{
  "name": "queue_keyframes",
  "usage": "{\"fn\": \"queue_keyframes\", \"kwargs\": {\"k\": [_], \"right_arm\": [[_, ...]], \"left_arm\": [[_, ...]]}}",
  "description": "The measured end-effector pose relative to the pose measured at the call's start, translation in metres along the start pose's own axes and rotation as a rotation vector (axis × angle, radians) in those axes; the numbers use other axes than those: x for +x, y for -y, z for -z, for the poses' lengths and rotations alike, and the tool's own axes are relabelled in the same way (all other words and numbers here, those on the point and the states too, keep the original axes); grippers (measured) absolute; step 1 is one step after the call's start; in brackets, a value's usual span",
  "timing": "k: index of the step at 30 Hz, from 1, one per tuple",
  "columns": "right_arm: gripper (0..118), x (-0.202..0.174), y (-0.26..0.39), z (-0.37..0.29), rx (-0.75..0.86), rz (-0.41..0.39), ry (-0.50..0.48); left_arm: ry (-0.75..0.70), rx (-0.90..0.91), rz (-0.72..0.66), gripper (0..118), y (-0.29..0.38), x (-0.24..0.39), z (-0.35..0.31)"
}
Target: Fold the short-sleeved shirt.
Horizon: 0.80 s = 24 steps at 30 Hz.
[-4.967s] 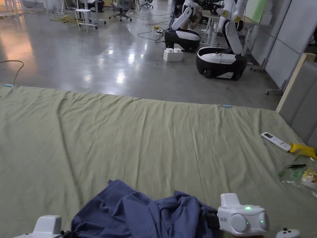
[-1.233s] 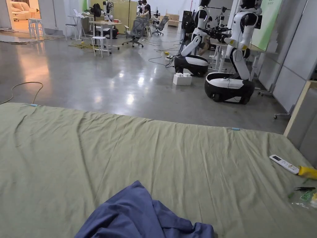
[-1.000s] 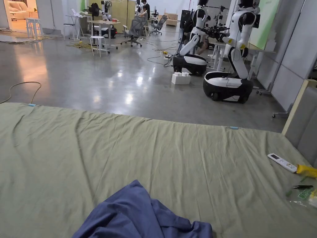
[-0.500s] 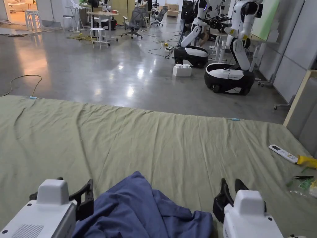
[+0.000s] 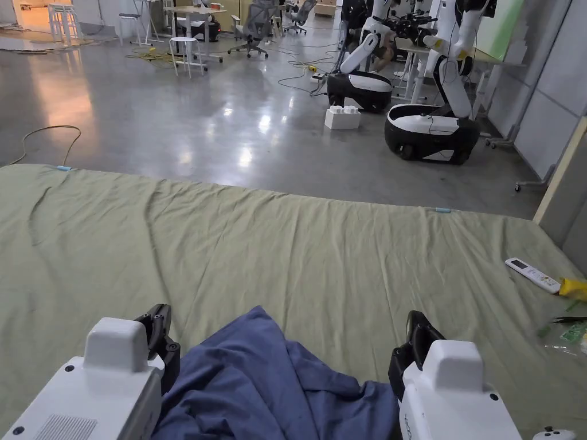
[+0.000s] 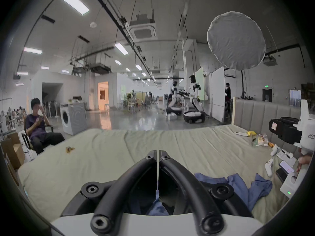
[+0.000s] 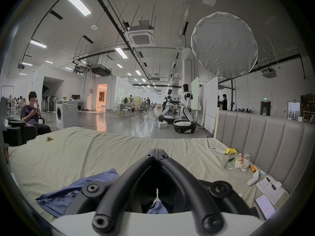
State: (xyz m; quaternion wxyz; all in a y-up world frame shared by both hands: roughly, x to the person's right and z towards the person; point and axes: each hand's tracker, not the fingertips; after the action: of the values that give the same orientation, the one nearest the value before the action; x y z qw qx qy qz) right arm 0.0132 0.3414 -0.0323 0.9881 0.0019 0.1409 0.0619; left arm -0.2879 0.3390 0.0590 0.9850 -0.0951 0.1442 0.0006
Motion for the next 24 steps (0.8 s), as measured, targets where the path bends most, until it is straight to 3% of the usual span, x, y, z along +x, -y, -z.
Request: {"fn": "queue_keyframes", "kwargs": {"k": [6, 14, 16, 17, 18, 19, 24], "right_arm": [[0, 0.010, 0.018, 0.010, -0.059, -0.006, 0.001], [0, 0.032, 0.058, 0.031, -0.197, 0.021, 0.017], [0, 0.037, 0.065, 0.037, -0.208, 0.011, 0.020], [0, 0.040, 0.070, 0.039, -0.221, 0.011, 0.023], [0, 0.043, 0.074, 0.041, -0.233, 0.010, 0.030], [0, 0.046, 0.078, 0.043, -0.247, 0.010, 0.034], [0, 0.060, 0.098, 0.045, -0.322, -0.005, 0.041]], "left_arm": [[0.037, -0.174, -0.027, 2, 0.019, -0.015, 0.062], [0.147, -0.464, -0.098, 4, 0.041, -0.015, 0.205], [0.149, -0.522, -0.095, 24, 0.046, -0.008, 0.240], [0.178, -0.551, -0.052, 45, 0.048, -0.001, 0.257], [0.199, -0.560, -0.046, 74, 0.051, 0.005, 0.275], [0.201, -0.596, -0.030, 83, 0.054, 0.010, 0.290], [0.229, -0.668, 0.039, 85, 0.069, 0.036, 0.345]]}}
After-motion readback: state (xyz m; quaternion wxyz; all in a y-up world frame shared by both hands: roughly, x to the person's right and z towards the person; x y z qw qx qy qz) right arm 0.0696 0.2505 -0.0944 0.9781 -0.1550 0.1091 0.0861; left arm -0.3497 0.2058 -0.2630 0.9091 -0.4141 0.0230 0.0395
